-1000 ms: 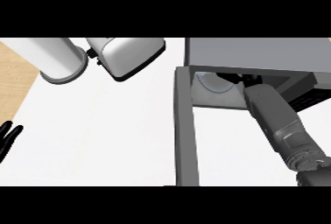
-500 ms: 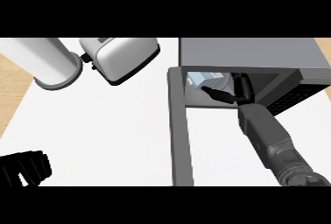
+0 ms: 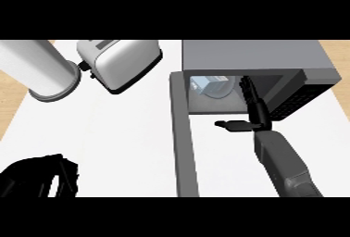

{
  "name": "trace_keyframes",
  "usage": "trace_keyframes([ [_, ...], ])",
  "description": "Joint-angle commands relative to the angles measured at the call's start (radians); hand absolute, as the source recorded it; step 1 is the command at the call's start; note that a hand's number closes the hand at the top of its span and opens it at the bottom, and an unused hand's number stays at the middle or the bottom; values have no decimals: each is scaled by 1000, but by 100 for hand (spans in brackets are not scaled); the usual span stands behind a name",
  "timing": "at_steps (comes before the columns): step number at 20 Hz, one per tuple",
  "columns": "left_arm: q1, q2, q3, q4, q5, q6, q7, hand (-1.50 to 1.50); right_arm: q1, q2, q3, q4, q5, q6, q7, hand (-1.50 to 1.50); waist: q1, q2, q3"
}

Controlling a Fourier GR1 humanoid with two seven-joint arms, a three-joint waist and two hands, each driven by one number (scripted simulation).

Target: Pick up the milk, place it into the microwave and close the microwave

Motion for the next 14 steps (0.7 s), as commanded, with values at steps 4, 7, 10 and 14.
trace_keyframes([
  [4,-51,-1,-107,33,-111,11,-33,150,232,3,52,-240,-19,61,33,-150,-25,-8,-2],
  [7,-97,-1,-199,50,-185,105,-24,150,374,-23,69,-345,-23,81,16,-150,-28,-6,-2],
  [10,-185,-1,-300,138,-265,161,-67,150,457,3,91,-478,-35,73,63,-150,-27,-3,-2],
  [14,-241,-1,-397,274,-399,196,-171,150,607,-34,112,-633,-47,119,89,-150,-28,0,-2],
])
